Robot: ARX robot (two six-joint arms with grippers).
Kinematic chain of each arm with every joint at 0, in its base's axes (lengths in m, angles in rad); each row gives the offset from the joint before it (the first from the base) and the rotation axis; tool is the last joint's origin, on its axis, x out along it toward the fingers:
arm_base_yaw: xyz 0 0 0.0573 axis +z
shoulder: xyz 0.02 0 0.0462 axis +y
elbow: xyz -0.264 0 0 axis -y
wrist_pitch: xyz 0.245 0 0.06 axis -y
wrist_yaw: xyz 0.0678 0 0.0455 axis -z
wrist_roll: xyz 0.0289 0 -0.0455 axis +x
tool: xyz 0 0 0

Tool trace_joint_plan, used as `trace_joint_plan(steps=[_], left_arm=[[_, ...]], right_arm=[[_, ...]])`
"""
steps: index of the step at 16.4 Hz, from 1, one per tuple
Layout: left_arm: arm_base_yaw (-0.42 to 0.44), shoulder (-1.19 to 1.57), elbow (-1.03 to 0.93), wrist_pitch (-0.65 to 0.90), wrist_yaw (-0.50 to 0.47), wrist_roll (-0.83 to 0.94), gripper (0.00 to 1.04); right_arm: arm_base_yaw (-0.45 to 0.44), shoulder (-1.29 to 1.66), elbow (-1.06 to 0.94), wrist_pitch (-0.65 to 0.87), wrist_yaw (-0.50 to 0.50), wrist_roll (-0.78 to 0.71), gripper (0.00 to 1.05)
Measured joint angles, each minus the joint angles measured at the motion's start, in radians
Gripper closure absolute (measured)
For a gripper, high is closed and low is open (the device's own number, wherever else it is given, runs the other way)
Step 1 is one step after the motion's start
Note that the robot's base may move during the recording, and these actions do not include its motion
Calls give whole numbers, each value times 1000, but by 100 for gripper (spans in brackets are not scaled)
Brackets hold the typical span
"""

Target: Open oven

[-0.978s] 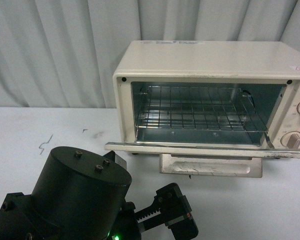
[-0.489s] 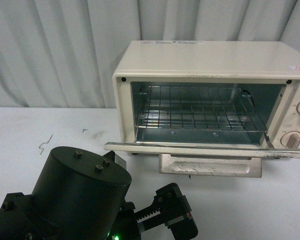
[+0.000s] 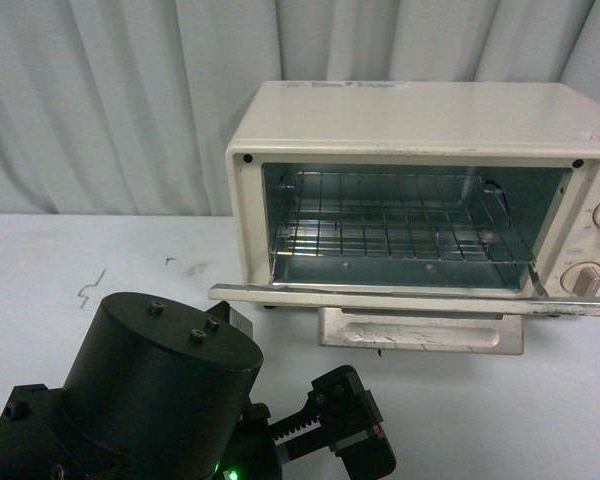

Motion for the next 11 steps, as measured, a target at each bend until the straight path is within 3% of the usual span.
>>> trace_joint_plan(steps=[11], left_arm=[[0,0,0,0,0,0,7]], right_arm=[[0,0,0,1,0,0,12]])
